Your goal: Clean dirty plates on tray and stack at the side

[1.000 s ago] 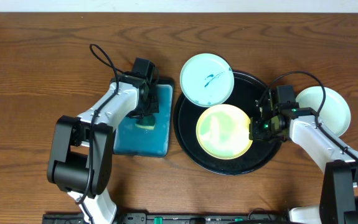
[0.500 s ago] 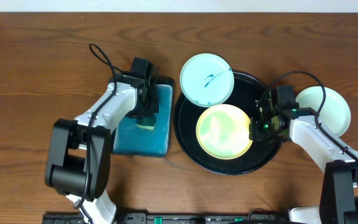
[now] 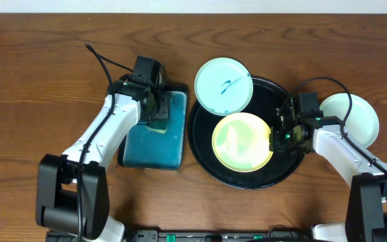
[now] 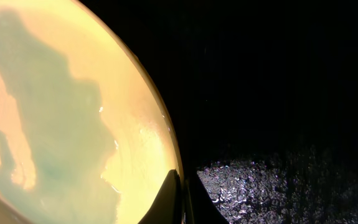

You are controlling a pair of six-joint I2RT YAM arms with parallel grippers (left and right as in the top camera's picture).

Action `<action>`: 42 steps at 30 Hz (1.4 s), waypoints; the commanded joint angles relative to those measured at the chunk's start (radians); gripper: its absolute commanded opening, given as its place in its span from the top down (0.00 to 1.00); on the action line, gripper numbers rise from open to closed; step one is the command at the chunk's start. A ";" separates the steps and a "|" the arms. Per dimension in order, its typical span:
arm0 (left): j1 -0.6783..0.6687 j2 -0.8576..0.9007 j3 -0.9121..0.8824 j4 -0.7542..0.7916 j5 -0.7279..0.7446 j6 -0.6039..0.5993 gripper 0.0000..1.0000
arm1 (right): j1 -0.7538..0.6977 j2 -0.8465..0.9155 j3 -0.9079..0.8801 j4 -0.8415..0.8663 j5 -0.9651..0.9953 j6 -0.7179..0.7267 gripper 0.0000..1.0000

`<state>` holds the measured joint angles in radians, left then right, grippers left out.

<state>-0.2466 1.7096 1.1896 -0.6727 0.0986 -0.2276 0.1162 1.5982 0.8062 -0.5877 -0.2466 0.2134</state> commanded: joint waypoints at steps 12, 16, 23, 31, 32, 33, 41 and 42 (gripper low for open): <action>0.005 0.142 0.005 -0.004 0.000 0.017 0.92 | 0.003 -0.008 -0.005 -0.010 0.014 0.010 0.99; 0.005 0.181 0.005 -0.004 0.007 0.017 0.92 | 0.003 -0.008 -0.005 -0.010 0.014 0.010 0.99; 0.005 0.228 0.005 -0.005 0.007 0.016 0.93 | 0.003 -0.008 -0.005 -0.009 0.014 0.010 0.99; 0.005 0.237 0.005 -0.008 0.007 0.013 0.93 | 0.003 -0.008 -0.005 -0.007 0.014 0.010 0.99; 0.005 0.237 0.005 -0.008 0.007 0.013 0.93 | 0.003 -0.008 -0.005 -0.006 0.014 0.010 0.99; 0.005 0.237 0.005 -0.008 0.007 0.013 0.92 | 0.003 -0.008 -0.005 -0.006 0.015 0.010 0.99; 0.005 0.237 0.005 -0.008 0.007 0.013 0.92 | 0.003 -0.008 -0.005 0.002 0.041 0.010 0.98; 0.005 0.237 0.005 -0.008 0.007 0.013 0.93 | 0.003 -0.008 -0.005 0.004 0.041 0.010 0.97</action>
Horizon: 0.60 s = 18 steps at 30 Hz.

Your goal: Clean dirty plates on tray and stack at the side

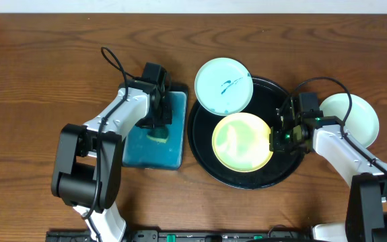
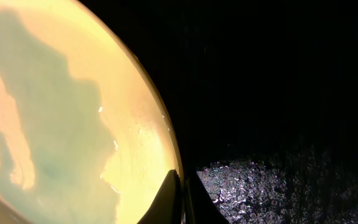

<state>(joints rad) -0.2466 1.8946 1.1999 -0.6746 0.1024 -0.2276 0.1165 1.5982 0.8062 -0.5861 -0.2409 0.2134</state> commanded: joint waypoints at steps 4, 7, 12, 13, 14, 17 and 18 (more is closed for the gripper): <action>0.005 0.052 -0.005 -0.006 0.003 0.013 0.93 | 0.003 -0.008 -0.013 0.017 0.034 0.011 0.95; 0.005 0.052 -0.005 -0.006 0.003 0.013 0.92 | 0.003 -0.008 -0.047 0.042 0.034 0.011 0.94; 0.005 0.052 -0.005 -0.006 0.003 0.013 0.92 | 0.003 -0.008 -0.115 0.109 0.026 0.045 0.94; 0.005 0.052 -0.005 -0.006 0.003 0.013 0.92 | 0.003 -0.008 -0.125 0.122 0.024 0.051 0.94; 0.005 0.052 -0.005 -0.006 0.003 0.013 0.93 | 0.003 -0.008 -0.134 0.134 0.020 0.056 0.96; 0.005 0.052 -0.005 -0.006 0.003 0.013 0.92 | 0.003 -0.008 -0.141 0.146 -0.001 0.056 0.99; 0.005 0.052 -0.005 -0.006 0.003 0.013 0.92 | 0.003 -0.009 -0.141 0.149 -0.005 0.057 0.99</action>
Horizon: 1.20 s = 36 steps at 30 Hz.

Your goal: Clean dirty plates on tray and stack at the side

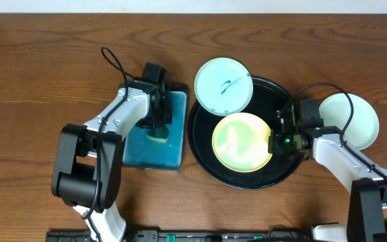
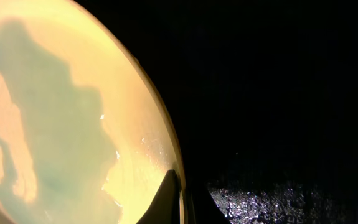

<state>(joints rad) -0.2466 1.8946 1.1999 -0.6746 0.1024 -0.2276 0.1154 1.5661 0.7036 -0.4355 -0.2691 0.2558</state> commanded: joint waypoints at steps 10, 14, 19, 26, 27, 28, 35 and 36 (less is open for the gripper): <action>0.005 0.052 -0.005 -0.020 0.003 0.013 0.92 | 0.002 -0.006 -0.023 0.003 -0.180 -0.052 0.99; 0.005 0.052 -0.005 -0.020 0.003 0.013 0.93 | 0.002 -0.040 -0.017 0.006 -0.217 -0.071 0.99; 0.005 0.052 -0.005 -0.020 0.003 0.013 0.93 | 0.002 -0.101 -0.016 0.010 -0.217 -0.082 0.99; 0.005 0.052 -0.005 -0.020 0.003 0.013 0.92 | 0.002 -0.185 -0.016 0.028 -0.031 -0.097 0.99; 0.005 0.052 -0.005 -0.020 0.003 0.013 0.92 | 0.002 -0.193 -0.016 0.030 -0.001 -0.097 0.99; 0.005 0.052 -0.005 -0.020 0.003 0.013 0.93 | 0.002 -0.203 -0.015 0.031 0.026 -0.097 0.99; 0.005 0.052 -0.005 -0.020 0.003 0.013 0.92 | 0.003 -0.250 0.026 -0.001 0.132 -0.096 0.99; 0.005 0.052 -0.005 -0.020 0.003 0.013 0.92 | 0.003 -0.250 0.037 -0.011 0.144 -0.096 0.99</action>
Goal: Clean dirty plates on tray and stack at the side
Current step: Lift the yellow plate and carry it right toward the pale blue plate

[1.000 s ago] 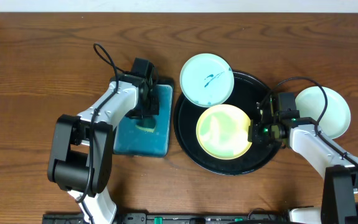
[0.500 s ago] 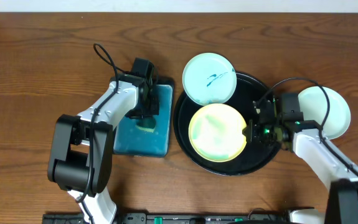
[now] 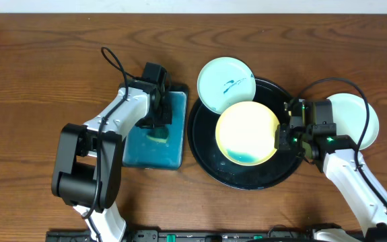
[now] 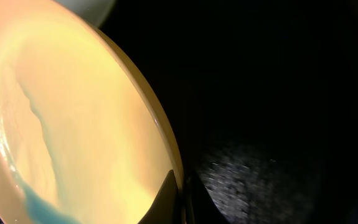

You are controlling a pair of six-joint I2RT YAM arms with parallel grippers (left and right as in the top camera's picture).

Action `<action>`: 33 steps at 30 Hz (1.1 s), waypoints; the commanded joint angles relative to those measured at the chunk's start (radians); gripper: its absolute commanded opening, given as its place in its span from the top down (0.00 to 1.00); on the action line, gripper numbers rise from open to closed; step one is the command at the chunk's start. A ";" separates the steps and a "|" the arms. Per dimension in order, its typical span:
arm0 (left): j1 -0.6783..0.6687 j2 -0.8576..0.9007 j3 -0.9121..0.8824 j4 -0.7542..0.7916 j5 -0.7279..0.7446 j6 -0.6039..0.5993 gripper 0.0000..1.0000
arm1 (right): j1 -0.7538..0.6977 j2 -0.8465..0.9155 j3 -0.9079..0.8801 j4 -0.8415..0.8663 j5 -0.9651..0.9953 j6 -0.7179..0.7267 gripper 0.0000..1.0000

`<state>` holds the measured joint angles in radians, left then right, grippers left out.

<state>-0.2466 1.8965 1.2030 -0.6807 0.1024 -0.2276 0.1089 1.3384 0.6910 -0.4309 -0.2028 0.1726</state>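
My right gripper (image 3: 280, 138) is shut on the right rim of the yellow plate (image 3: 247, 131), which is tilted up off the black tray (image 3: 247, 177). Blue liquid has pooled at the plate's lower edge. In the right wrist view the fingertips (image 4: 174, 190) pinch the yellow plate (image 4: 73, 118) at its rim. A light blue plate (image 3: 224, 82) with a blue smear leans on the tray's far left rim. Over the teal basin (image 3: 169, 151) sits my left gripper (image 3: 158, 113), just above a yellow sponge (image 3: 157, 136); its jaws are hidden.
A pale green plate (image 3: 358, 115) rests on the wooden table to the right of the tray, behind my right arm. The teal basin stands directly against the tray's left side. Cables loop above both arms.
The yellow plate lay flat on the tray; now its right side is raised and it sits further up and right. Blue liquid has gathered at its lower edge. My right arm has swung rightwards.
At first my left gripper was on the far part of the teal basin and my right gripper pinched the flat yellow plate's rim. Then the sponge lay lower in the basin, below the left gripper. The right grip stayed, and the plate is now tilted up.
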 commanded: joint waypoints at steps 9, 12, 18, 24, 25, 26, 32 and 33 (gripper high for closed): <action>0.005 0.050 -0.008 -0.013 0.003 0.013 0.93 | 0.010 -0.022 0.181 -0.166 0.294 -0.013 0.99; 0.005 0.050 -0.008 -0.013 0.003 0.013 0.92 | 0.010 -0.022 0.218 -0.212 0.362 -0.012 0.99; 0.005 0.050 -0.008 -0.010 0.003 0.013 0.93 | 0.015 -0.022 0.270 -0.269 0.540 0.006 0.99; 0.005 0.050 -0.008 -0.011 0.003 0.013 0.92 | 0.062 -0.022 0.292 -0.269 0.668 0.006 0.99; 0.005 0.050 -0.008 -0.011 0.003 0.013 0.92 | 0.073 -0.022 0.296 -0.269 0.685 0.006 0.99; 0.005 0.050 -0.008 -0.011 0.003 0.013 0.92 | 0.086 -0.022 0.300 -0.269 0.704 0.005 0.99; 0.005 0.050 -0.008 -0.011 0.003 0.013 0.93 | 0.194 -0.022 0.311 -0.250 0.873 -0.068 0.99; 0.005 0.050 -0.008 -0.011 0.003 0.013 0.93 | 0.214 -0.022 0.311 -0.245 0.905 -0.079 0.99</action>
<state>-0.2462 1.8965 1.2030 -0.6804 0.1024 -0.2276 0.2653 1.3338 0.9733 -0.6880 0.5526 0.1474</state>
